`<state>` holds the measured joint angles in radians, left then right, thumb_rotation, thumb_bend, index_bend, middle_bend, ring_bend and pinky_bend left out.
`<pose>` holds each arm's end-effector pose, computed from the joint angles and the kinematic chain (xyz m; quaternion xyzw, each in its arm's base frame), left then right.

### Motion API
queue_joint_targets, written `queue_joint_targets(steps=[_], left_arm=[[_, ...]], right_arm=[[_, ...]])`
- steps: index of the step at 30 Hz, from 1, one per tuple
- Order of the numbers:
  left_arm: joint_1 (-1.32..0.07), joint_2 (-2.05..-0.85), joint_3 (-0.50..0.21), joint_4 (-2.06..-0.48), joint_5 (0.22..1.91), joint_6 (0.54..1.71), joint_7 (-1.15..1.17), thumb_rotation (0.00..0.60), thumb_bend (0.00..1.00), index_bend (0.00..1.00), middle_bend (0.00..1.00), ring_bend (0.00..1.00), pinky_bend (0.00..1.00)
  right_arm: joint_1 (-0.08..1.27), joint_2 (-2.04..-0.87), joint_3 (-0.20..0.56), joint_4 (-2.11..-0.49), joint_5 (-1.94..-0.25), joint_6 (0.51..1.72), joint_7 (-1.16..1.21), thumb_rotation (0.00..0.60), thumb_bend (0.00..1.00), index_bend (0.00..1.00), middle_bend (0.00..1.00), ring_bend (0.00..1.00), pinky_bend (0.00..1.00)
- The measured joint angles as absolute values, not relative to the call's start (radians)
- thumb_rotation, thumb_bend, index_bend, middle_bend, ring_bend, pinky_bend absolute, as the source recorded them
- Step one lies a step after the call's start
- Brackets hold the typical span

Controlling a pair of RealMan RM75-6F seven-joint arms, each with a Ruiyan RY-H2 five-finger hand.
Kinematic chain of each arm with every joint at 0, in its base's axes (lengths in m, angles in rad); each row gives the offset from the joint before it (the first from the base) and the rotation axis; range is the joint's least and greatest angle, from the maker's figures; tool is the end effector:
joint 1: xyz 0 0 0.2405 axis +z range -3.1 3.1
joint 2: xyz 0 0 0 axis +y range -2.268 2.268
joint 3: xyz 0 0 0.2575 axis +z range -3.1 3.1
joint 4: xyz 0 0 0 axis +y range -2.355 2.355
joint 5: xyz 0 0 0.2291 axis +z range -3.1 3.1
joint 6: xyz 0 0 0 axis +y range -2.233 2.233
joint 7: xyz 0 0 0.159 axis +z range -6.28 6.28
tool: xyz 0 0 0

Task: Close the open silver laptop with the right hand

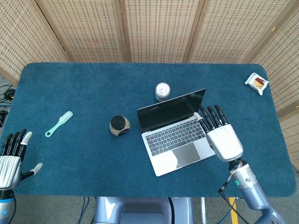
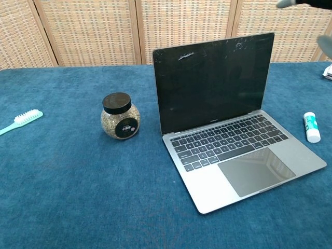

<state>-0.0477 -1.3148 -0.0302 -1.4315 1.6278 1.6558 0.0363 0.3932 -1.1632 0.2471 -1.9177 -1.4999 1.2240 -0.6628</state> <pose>-0.3144 0.1798 0.1080 -0.5941 -0.3229 -0.4392 0.5915 -0.1469 -0.2890 0.1016 0.7277 -0.1674 0.3905 0.5385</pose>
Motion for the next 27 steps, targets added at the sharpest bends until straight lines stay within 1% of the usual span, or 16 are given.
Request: queue_joint_targets(steps=[1,3,6,13,19,27], left_arm=[[-0.048,-1.315,-0.031,-1.431,1.627,1.654,0.035,0.6,0.02,0.0,0.0,0.0,0.0],[-0.049,-1.315,-0.03,-1.43,1.625,1.65,0.033,0.6,0.02,0.0,0.0,0.0,0.0],[-0.052,-1.315,-0.029,-1.428,1.622,1.641,0.03,0.6,0.02,0.0,0.0,0.0,0.0],[-0.054,-1.309,-0.032,-1.43,1.615,1.636,0.009,0.6,0.02,0.0,0.0,0.0,0.0],[-0.061,-1.312,-0.031,-1.425,1.609,1.619,0.008,0.6,0.02,0.0,0.0,0.0,0.0],[-0.064,-1.314,-0.033,-1.42,1.603,1.612,0.004,0.6,0.02,0.0,0.0,0.0,0.0]], right_arm=[[0.409,-1.168,0.256,-1.921,-1.479,1.209,-0.684,0.6,0.83,0.03,0.0,0.0,0.0],[0.434,-1.179,0.269,-1.925,-1.447,1.186,-0.714,0.6,0.91,0.05,0.0,0.0,0.0],[0.481,-1.201,0.291,-1.922,-1.392,1.149,-0.76,0.6,1.0,0.08,0.03,0.0,0.0],[0.587,-1.239,0.331,-1.873,-1.248,1.087,-0.855,0.6,1.0,0.12,0.07,0.0,0.0],[0.652,-1.257,0.353,-1.832,-1.135,1.061,-0.906,0.6,1.0,0.14,0.1,0.0,0.0],[0.741,-1.271,0.369,-1.801,-0.998,1.045,-0.971,0.6,1.0,0.17,0.15,0.01,0.05]])
